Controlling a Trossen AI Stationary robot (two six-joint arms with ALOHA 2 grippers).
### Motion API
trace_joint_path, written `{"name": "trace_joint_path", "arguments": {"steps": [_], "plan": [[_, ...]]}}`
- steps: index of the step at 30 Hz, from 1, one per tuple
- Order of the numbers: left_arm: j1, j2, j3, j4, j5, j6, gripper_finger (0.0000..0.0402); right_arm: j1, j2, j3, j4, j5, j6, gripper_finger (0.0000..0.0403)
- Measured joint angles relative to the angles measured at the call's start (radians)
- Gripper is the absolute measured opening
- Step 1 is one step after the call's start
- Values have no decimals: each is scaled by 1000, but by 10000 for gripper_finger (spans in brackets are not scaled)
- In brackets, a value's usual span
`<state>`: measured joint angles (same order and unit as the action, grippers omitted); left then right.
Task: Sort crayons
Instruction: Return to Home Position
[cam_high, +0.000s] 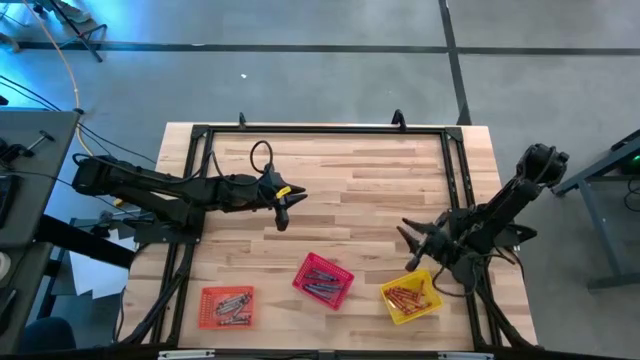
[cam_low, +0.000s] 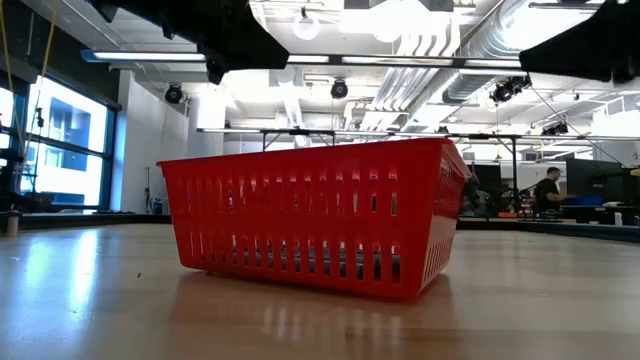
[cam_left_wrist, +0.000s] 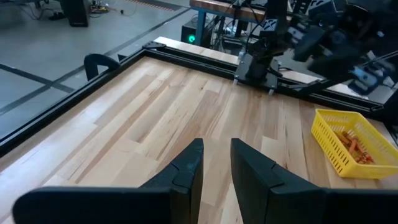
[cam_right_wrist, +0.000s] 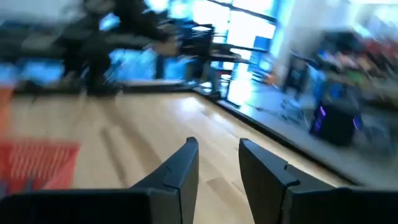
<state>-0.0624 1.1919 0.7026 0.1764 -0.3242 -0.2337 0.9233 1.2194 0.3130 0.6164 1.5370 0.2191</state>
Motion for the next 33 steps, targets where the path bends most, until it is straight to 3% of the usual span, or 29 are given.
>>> {"name": "trace_joint_path", "arguments": {"steps": [5,13,20,26,33], "plan": [[0,0,0,0,0,0,69,2,0,0,-2,-196,-195,108],[0,0,0,0,0,-1,69,1,0,0,-8,-489,-195,108],[0,0,0,0,0,-79,69,1,-8,0,-18,-664,-193,108],[0,0,0,-1,0,-86,69,-37,-146,-38,-81,-826,-193,108],[-13,0,0,-4,2,-88,69,-79,-397,-257,-62,-907,-193,108]]}}
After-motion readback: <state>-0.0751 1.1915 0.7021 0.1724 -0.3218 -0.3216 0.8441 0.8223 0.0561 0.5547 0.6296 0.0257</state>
